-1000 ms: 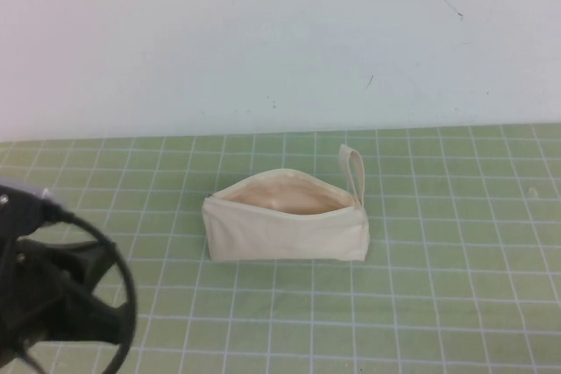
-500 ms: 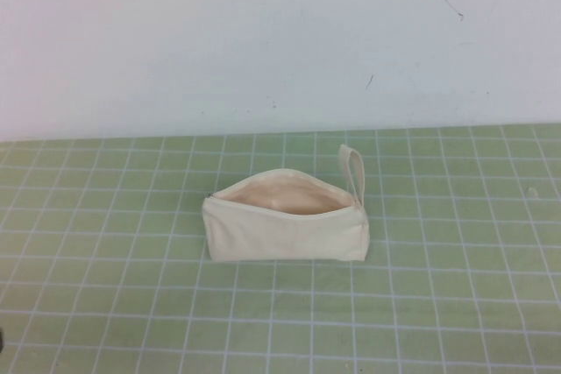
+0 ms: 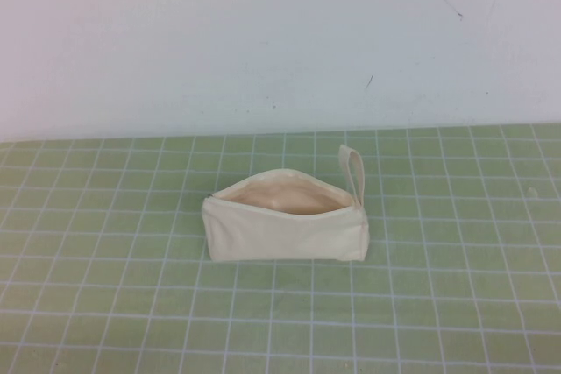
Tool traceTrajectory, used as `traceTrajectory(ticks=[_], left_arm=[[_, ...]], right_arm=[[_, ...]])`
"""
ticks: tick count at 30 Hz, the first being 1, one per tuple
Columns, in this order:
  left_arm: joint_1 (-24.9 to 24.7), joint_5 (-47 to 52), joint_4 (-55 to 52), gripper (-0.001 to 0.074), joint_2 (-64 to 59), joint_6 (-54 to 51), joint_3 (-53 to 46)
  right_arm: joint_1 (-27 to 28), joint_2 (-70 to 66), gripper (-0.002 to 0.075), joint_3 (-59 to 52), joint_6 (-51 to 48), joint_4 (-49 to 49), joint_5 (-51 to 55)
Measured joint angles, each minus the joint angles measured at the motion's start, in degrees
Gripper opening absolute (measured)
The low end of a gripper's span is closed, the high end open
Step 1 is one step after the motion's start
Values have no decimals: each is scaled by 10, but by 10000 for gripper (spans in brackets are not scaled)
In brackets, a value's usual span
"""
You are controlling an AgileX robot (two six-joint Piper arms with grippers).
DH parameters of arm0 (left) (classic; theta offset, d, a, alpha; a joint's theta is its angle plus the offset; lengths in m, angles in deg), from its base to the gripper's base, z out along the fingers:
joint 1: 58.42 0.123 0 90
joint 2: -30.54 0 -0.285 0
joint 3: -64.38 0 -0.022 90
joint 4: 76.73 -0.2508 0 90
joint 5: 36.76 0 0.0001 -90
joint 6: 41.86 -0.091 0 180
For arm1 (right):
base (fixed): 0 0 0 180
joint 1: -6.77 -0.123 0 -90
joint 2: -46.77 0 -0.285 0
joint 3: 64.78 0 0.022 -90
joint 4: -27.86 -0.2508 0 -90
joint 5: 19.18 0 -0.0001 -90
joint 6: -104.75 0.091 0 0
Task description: Put eraser into pencil case
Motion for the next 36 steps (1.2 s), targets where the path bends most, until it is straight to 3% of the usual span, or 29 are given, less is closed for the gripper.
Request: traceTrajectory(ticks=[11,36], left_arm=[[1,4,4,-1,0,74,1],[1,5,5,-1,0,73,1]], right_arm=[[0,0,-1,0,0,0,0],[0,1,-1,0,0,0,-1]])
